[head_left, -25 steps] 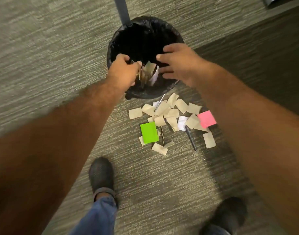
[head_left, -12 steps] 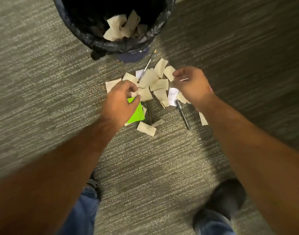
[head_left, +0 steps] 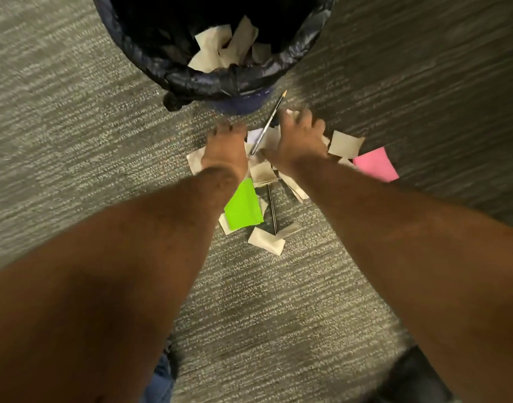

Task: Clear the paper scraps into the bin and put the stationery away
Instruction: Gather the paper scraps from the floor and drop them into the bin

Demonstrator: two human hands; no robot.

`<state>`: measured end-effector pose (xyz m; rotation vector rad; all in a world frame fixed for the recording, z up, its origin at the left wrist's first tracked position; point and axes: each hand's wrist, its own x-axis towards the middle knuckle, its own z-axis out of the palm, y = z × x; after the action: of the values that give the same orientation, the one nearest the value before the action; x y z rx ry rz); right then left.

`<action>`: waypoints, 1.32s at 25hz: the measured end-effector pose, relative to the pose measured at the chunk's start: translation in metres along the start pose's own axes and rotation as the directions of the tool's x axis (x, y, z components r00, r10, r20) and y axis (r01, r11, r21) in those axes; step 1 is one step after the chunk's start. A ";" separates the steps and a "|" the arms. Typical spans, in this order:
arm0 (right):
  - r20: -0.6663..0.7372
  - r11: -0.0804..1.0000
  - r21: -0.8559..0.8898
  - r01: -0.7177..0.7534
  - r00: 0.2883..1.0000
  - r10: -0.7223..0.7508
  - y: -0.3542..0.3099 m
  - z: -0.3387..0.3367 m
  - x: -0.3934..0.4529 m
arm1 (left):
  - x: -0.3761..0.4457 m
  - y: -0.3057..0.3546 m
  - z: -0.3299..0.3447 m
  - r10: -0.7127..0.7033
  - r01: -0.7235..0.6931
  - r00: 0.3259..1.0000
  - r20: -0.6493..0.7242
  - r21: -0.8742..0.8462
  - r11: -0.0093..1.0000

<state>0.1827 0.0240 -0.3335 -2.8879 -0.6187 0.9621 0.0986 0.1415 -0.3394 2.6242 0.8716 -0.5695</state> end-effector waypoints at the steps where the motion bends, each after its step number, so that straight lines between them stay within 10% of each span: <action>1: -0.028 1.000 -0.022 0.007 1.000 -0.007 -0.005 0.003 0.001 | 0.002 -0.005 0.002 -0.001 0.001 1.000 -0.003 -0.044 0.999; 7: -0.014 0.927 0.375 -0.028 0.999 0.036 0.017 -0.009 0.005 | -0.026 -0.029 -0.015 -0.112 0.068 0.992 -0.062 -0.489 0.870; 14: 0.214 0.456 0.875 -0.164 0.975 -0.060 0.081 -0.047 -0.034 | -0.064 -0.073 -0.034 -0.166 0.150 0.986 0.014 -0.506 0.849; 23: 0.244 0.968 0.122 0.219 0.939 -0.243 0.030 0.003 -0.051 | -0.036 -0.058 -0.002 0.034 -0.032 0.999 0.015 -0.110 0.993; 27: 0.113 0.974 -0.077 0.214 0.972 -0.205 0.017 0.014 -0.043 | -0.047 -0.061 -0.002 0.061 -0.069 0.998 -0.033 -0.349 0.934; 33: 0.040 0.985 0.089 0.149 0.987 -0.153 0.028 0.015 -0.043 | -0.077 -0.051 -0.022 -0.013 0.003 1.000 -0.011 -0.630 0.776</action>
<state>0.1528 -0.0191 -0.3253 -2.7062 -0.7668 1.0108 0.0163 0.1516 -0.2931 2.0050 0.8858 -0.1974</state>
